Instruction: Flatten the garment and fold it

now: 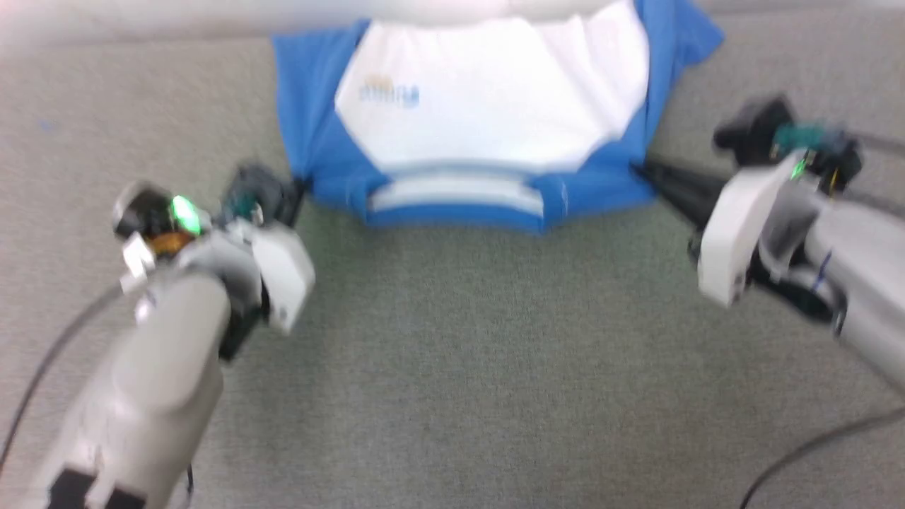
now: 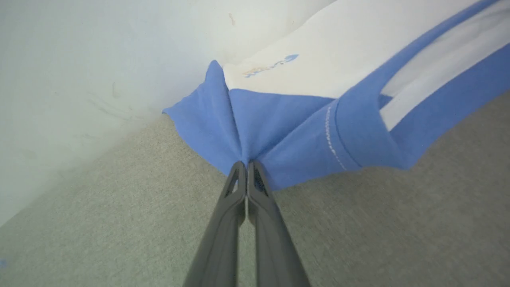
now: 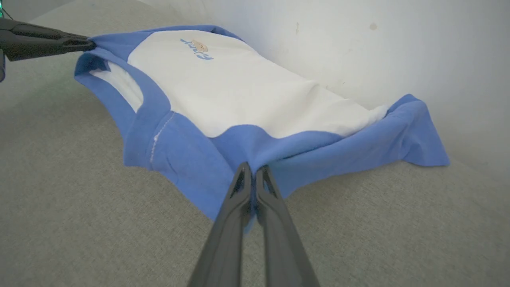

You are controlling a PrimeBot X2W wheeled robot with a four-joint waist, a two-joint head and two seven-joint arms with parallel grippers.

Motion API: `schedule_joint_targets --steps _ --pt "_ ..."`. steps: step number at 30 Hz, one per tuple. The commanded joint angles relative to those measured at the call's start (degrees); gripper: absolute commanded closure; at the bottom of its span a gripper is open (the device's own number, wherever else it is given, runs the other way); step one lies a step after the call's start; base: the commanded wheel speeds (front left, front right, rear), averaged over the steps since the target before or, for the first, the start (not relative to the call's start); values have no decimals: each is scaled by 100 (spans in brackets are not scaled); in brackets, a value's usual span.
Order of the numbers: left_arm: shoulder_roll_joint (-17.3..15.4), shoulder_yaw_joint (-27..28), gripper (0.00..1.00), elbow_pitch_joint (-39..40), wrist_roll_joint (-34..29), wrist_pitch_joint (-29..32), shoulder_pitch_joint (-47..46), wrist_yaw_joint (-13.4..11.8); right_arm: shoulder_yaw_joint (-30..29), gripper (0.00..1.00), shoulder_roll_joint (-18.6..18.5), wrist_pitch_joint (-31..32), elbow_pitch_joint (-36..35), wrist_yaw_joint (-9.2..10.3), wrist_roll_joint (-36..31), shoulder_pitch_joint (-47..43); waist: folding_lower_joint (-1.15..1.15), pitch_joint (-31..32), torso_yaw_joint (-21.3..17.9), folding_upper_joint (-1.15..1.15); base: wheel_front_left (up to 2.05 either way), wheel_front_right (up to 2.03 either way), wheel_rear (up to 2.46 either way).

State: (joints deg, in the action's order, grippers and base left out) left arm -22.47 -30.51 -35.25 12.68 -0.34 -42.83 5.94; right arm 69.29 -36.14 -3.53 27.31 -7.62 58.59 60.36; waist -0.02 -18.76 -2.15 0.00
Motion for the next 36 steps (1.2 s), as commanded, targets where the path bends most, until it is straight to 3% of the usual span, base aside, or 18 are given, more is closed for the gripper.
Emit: schedule_joint_targets --steps 1,8,22,31,36 --pt "-126 -20 100 151 55 81 306 -71 74 100 -71 -74 -56 13 64 -215 2 594 152 0 0 0 0" --pt "-451 -125 100 1070 263 551 1582 -211 311 100 -265 -51 -275 13 29 -969 2 1138 280 0 0 0 0" --pt "-916 -398 100 2952 892 1677 3891 -542 399 100 -904 1068 -924 13 -196 -2517 2 2035 445 0 0 0 0" --pt "-1131 -604 100 3934 1426 2537 4879 -662 105 100 -1527 1952 -1679 13 206 -3436 2 2308 524 0 0 0 0" --pt "-1213 -758 100 4178 1557 2929 5185 -729 -175 100 -1661 2547 -1994 13 241 -3974 2 2287 553 0 0 0 0"
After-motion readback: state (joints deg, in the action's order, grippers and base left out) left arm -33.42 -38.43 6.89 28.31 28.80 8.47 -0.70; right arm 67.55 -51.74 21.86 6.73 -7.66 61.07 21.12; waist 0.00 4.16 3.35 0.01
